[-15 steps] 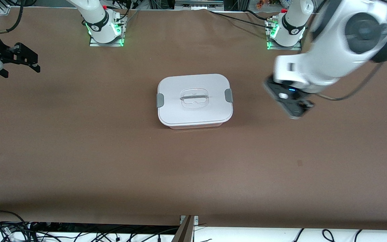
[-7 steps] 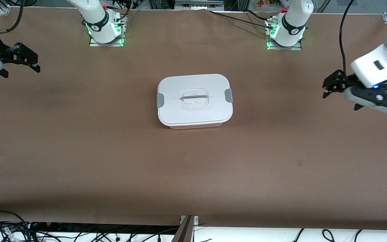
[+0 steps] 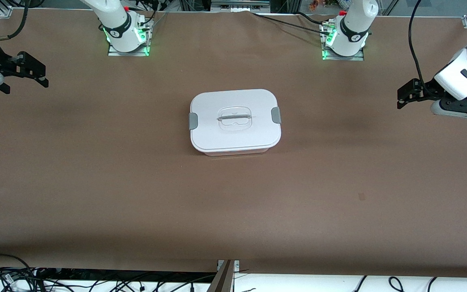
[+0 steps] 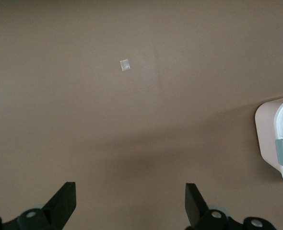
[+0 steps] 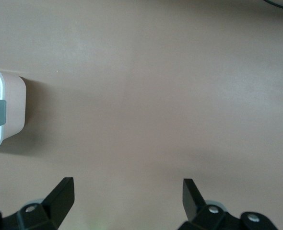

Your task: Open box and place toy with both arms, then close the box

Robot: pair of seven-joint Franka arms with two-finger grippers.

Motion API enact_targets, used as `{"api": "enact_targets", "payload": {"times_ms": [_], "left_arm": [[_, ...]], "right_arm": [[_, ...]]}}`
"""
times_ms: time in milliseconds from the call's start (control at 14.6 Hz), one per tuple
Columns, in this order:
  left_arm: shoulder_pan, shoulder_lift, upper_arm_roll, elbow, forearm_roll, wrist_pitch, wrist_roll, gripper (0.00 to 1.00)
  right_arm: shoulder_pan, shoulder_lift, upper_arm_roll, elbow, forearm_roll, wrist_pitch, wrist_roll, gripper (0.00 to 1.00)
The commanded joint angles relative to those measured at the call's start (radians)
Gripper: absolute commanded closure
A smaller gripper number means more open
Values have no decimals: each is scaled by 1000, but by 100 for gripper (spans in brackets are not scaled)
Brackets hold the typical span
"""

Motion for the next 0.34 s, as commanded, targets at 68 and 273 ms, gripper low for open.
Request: {"api": "enact_targets", "payload": {"times_ms": [68,273], "left_arm": [[-10,-8,4,4,-9,-13,-13,0],[-10,-5,1,7,-9,-14,-13,0]], "right_arm": [[-11,3,7,13,15,-4,-1,0],[-11,0,5,13,14,-5,-2,0]]}}
